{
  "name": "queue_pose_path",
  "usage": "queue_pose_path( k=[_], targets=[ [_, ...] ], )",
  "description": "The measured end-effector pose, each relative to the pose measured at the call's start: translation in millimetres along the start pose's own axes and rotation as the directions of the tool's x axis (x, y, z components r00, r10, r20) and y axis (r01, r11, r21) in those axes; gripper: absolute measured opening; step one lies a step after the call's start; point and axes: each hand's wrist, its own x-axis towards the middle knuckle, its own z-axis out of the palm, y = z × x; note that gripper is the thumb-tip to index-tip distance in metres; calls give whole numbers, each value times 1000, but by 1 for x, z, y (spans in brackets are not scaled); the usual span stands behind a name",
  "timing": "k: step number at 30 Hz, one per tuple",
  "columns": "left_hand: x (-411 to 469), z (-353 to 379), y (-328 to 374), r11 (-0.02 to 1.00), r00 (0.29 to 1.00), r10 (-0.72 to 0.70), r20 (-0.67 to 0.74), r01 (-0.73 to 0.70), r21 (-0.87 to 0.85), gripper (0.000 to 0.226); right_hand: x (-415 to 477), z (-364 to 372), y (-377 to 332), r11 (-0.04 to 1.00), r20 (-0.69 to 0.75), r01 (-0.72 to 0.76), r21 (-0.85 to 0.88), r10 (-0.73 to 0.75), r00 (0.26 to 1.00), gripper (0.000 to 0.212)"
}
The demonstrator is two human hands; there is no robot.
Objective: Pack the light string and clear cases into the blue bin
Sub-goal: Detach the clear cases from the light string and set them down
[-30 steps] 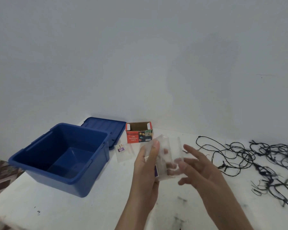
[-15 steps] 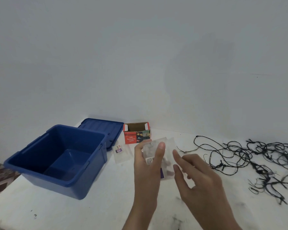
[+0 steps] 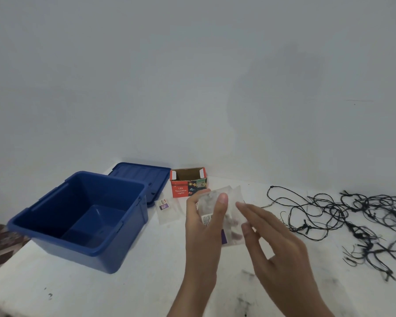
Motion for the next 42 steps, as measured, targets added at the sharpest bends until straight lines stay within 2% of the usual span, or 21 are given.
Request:
queue_pose_path(
  k=[5,7,11,13,14,16,17,19,21,22,23,24,25,27,31,42],
  targets=[
    [0,2,3,998,998,50,-27,-49,26,31,3,-1,5,991,-71,-55,-123,46,996,37],
    [-1,3,3,995,997,78,-23,-76,57,31,3,-1,6,987,-96,-105,-121,94,991,42],
    [-3,5,6,995,997,80,7,-80,57,35,6,-1,2,984,-65,-176,36,178,982,28],
    [-3,4,7,998,998,56,17,-56,28,34,8,-2,0,940,-11,-287,183,294,956,26],
    [-2,3,7,999,999,40,30,-41,28,35,10,-3,-1,866,35,-382,323,392,919,28],
    [-1,1,6,1000,999,4,53,-5,8,44,12,-5,2,552,253,-553,624,527,811,45],
    [-1,0,7,1000,998,-6,63,7,-2,49,13,-7,3,419,335,-588,692,535,776,55],
    [-2,0,8,1000,997,-9,78,10,-9,49,14,-11,6,365,360,-584,725,522,773,67],
    [-3,3,11,1000,997,5,82,-3,-24,44,13,-11,5,422,268,-540,728,551,790,36],
    [-4,4,13,1000,997,17,80,-15,-26,42,11,-10,4,537,156,-497,681,557,816,25],
    [-4,5,13,999,997,32,72,-30,-20,41,11,-8,1,711,13,-424,560,505,863,24],
    [-4,6,13,999,997,45,62,-45,-8,40,10,-7,0,890,-125,-294,350,355,926,22],
    [-4,7,12,998,997,60,49,-60,10,39,10,-6,-2,979,-202,-154,133,179,963,17],
    [-4,7,11,994,995,93,33,-95,62,38,5,-2,-1,993,-197,28,-119,-51,979,21],
    [-6,7,14,987,992,124,18,-125,98,35,8,-3,2,958,-124,125,-257,-161,979,26],
    [-10,9,19,958,977,214,24,-215,192,31,16,-16,4,918,71,263,-298,-253,965,29]
  ],
)
